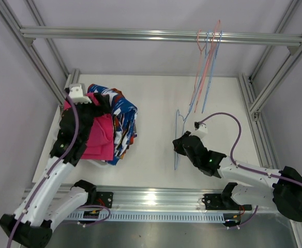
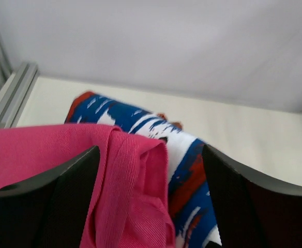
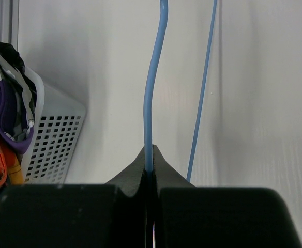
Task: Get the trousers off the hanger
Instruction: Place the trousers in the bin, then place the hanger at the clothesline.
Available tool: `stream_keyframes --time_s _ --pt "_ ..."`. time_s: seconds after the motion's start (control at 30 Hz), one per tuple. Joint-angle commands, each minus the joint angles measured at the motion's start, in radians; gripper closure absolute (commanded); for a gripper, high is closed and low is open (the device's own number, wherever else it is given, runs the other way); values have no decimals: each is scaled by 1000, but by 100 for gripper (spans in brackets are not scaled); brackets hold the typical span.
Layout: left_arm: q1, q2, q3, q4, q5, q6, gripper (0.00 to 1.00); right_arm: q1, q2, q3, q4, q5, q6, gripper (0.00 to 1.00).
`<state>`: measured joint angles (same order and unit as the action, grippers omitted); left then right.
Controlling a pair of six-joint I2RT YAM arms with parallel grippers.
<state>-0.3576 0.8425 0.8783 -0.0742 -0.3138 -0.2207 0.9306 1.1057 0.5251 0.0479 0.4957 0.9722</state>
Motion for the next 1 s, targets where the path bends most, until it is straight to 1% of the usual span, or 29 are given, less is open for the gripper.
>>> stream_keyframes --time_s 0.0,0.1,0.17,0.27,0.37,0.4,0.43,0.57,0.77,0.97 --pt "-3 -129 -30 91 79 -14 15 17 19 9 0 -2 7 100" --pt "-3 -174 -84 160 36 14 10 43 48 48 -26 7 -15 100" --pt "-3 -169 -81 149 -24 17 9 80 60 81 -31 24 -42 100" --pt "-3 -154 -70 129 -53 15 8 128 89 136 -55 75 -64 100" --pt "-1 -155 -70 129 -54 12 8 192 121 180 -166 147 -32 100" --pt "0 -157 -67 125 -56 11 7 204 129 200 -190 186 14 100" --pt "-1 -158 -65 123 -56 9 7 224 138 204 -195 191 22 100" --pt "0 -186 -65 122 -67 9 6 264 170 188 -148 188 62 100" --pt "-1 -212 -68 109 -79 6 5 292 292 240 -160 176 79 100" --pt "-1 -230 -78 109 -90 6 4 297 307 234 -132 222 96 100"
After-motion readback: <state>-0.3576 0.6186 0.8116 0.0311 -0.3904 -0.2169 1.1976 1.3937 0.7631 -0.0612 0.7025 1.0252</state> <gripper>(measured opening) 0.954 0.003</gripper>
